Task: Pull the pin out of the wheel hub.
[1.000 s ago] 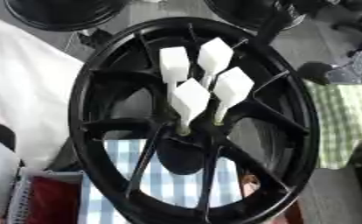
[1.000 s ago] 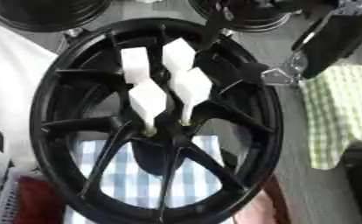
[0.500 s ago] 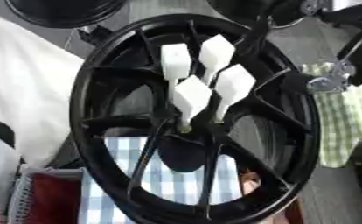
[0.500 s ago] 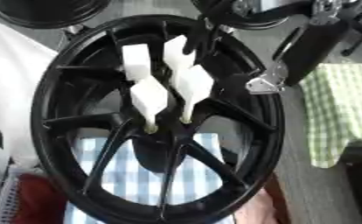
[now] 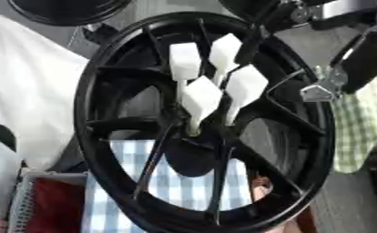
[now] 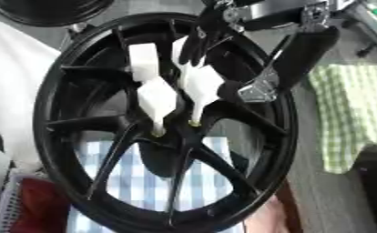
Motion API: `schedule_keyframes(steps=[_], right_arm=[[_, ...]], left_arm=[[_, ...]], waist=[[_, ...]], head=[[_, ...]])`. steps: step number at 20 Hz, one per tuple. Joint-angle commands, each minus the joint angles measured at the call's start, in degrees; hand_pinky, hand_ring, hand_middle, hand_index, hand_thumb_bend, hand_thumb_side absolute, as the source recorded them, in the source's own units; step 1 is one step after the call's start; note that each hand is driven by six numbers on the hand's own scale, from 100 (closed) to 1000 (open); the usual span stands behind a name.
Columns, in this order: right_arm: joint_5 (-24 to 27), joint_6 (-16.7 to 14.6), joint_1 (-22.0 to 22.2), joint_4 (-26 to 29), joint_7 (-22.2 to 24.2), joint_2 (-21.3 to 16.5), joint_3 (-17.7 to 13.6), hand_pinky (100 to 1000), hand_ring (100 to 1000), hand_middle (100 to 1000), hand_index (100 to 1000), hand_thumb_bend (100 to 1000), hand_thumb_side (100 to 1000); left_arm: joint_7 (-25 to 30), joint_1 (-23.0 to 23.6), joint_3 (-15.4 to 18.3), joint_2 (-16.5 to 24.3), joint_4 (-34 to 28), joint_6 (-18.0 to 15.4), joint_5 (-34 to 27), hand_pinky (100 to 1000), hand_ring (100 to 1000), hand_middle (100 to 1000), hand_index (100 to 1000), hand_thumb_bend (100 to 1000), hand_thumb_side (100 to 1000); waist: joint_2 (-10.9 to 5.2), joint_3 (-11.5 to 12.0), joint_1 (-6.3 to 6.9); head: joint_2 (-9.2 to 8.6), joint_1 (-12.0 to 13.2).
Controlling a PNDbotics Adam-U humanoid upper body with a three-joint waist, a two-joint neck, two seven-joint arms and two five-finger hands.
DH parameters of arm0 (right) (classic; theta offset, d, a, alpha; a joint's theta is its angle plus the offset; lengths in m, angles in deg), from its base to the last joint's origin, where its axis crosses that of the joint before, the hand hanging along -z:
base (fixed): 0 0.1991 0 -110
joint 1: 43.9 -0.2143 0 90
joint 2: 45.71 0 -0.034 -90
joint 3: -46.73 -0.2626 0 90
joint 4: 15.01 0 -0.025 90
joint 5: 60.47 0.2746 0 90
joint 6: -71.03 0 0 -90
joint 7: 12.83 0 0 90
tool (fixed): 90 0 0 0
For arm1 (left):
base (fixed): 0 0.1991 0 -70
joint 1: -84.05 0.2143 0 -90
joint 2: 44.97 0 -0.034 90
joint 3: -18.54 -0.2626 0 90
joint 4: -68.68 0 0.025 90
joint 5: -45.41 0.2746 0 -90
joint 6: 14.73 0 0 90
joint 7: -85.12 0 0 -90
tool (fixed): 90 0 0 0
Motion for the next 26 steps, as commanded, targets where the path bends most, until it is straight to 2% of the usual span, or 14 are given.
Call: schedule_keyframes(steps=[1, 13, 26], right_arm=[[-0.1, 0.7, -0.9, 0.5, -0.1, -0.8, -0.3, 839, 814, 739, 858, 182, 295], [-0.1, 1.3, -0.9, 0.5, -0.1, 0.0, -0.8, 865, 870, 776, 850, 163, 272], [-1.6, 3.0, 0.0, 0.5, -0.1, 0.4, -0.8, 861, 863, 769, 850, 173, 295]], left_arm=[[0.1, -0.8, 0.1, 0.5, -1.1, -0.1, -0.1, 807, 767, 589, 774, 280, 697], [0.2, -0.9, 0.0, 0.2, -1.1, 0.0, -0.2, 807, 767, 589, 774, 277, 703], [0.3, -1.0, -0.1, -0.1, -1.1, 0.1, -0.2, 808, 769, 589, 773, 275, 707]], waist=[[-0.74, 0.1, 0.14], [-0.25, 0.3, 0.08], [0.21, 0.5, -0.16]], head=[[0.45, 0.3], [0.21, 0.6], [0.23, 0.8]])
